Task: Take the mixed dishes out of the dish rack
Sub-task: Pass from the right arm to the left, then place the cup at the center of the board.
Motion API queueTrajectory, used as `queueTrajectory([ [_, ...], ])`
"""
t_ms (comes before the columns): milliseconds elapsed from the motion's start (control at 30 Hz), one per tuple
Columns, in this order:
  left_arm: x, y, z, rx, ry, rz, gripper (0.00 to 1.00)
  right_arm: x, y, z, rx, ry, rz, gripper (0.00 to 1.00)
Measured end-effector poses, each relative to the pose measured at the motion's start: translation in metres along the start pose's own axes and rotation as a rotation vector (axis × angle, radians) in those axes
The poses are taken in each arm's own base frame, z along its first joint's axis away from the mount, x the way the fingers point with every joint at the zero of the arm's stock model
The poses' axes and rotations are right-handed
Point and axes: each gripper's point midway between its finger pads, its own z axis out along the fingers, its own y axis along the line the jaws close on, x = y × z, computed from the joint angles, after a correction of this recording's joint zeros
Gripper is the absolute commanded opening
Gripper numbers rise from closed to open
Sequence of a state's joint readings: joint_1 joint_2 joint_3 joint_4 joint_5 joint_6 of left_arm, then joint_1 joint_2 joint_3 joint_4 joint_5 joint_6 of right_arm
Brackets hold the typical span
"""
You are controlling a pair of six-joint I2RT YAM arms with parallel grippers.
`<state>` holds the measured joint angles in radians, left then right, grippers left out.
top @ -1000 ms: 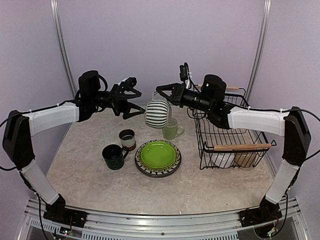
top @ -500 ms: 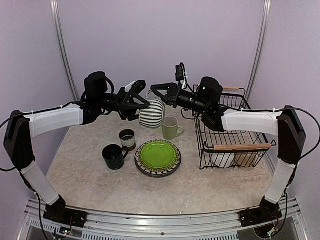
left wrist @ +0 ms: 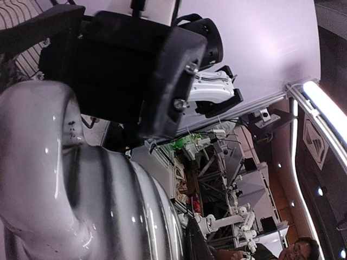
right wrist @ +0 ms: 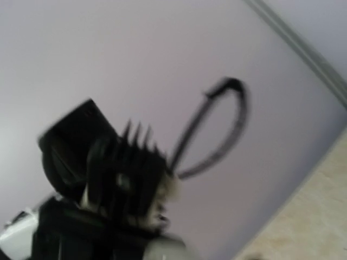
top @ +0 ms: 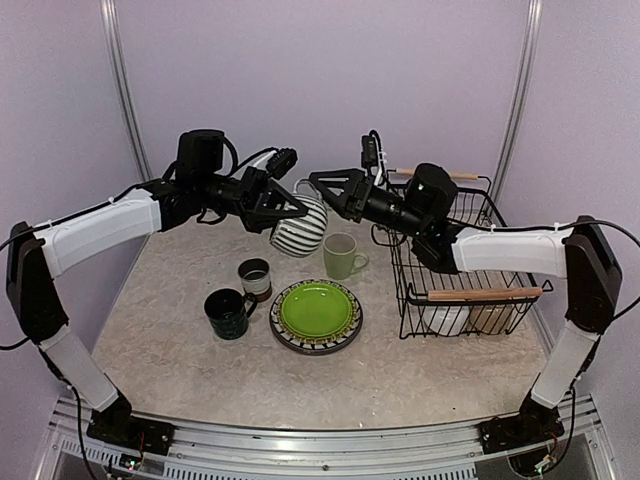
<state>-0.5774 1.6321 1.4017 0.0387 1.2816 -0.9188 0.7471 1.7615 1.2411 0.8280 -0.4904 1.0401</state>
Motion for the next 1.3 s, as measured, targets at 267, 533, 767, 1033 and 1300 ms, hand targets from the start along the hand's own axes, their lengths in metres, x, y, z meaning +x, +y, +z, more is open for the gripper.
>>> queueTrajectory([
  [267, -0.001, 0.053, -0.049, -0.426, -0.188, -0.105, 0.00, -0.032, -0.016, -0.049, 0.219, -0.036, -0.108, 1.00],
  [533, 0.066, 0.127, -0.228, -1.103, -0.536, -0.395, 0.00, -0.052, -0.014, -0.084, 0.438, -0.067, -0.273, 1.00],
  [767, 0.137, 0.189, -0.281, -1.326, -0.565, -0.747, 0.00, -0.047, -0.030, -0.103, 0.565, -0.041, -0.322, 1.00],
  [1033, 0.168, 0.251, -0.268, -1.278, -0.532, -0.953, 0.00, -0.049, -0.025, -0.128, 0.642, -0.052, -0.348, 1.00],
  [1300, 0.168, 0.270, -0.264, -1.258, -0.543, -0.972, 0.28, -0.053, -0.025, -0.143, 0.706, -0.070, -0.375, 1.00],
])
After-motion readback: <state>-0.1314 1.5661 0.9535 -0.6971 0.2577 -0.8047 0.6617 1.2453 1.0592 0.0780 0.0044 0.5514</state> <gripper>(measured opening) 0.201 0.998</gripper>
